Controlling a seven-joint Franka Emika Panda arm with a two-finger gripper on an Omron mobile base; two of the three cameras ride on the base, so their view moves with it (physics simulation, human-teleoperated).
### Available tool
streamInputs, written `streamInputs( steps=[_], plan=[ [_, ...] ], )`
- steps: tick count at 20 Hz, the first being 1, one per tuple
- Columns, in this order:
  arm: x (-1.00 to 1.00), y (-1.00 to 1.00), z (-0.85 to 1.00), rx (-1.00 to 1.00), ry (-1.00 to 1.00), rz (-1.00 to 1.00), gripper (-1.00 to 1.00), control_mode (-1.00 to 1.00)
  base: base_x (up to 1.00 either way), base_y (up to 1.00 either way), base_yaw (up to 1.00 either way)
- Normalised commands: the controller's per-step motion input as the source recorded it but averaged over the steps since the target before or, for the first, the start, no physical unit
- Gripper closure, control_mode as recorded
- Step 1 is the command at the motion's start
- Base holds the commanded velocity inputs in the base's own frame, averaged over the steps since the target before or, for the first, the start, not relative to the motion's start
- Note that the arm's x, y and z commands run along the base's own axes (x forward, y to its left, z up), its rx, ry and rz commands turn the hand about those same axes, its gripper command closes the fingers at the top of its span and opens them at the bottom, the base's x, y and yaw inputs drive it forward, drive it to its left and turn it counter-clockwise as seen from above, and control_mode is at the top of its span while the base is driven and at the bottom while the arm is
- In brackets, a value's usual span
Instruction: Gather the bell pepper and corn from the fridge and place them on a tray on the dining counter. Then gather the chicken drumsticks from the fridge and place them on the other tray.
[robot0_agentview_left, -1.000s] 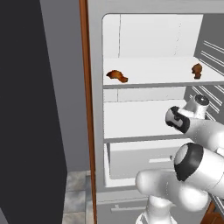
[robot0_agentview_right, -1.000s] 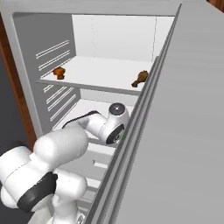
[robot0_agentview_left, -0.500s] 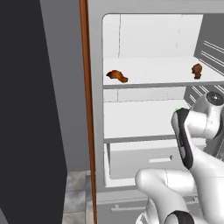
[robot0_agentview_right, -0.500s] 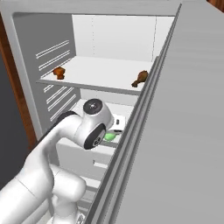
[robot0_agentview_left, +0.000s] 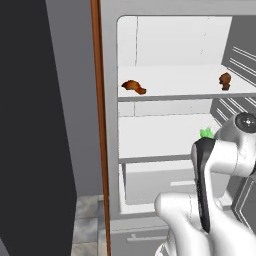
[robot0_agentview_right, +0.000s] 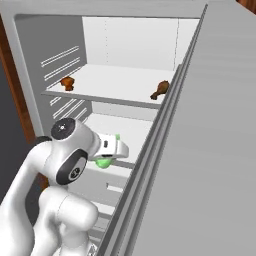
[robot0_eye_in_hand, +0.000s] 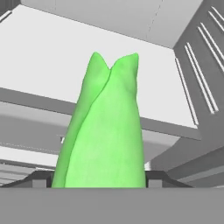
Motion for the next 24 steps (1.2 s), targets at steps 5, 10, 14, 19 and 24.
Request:
streamInputs(
  steps=[5,10,14,19,24],
  plan=[
    [-0.24,0.06,0.09,-0.02,-0.04,0.0,1.0,1.0,-0.49,0.01,0.0],
    [0.0,0.0,0.0,0.0,0.0,0.0,1.0,1.0,-0.99,0.07,0.04],
    [0.0,0.0,0.0,0.0,0.0,0.0,1.0,1.0,-1.0,0.11,0.11],
    [0.0,0.0,0.0,0.0,0.0,0.0,1.0,1.0,-1.0,0.17,0.14],
    [0.0,0.0,0.0,0.0,0.0,0.0,1.0,1.0,-1.0,0.03,0.05]
  ],
)
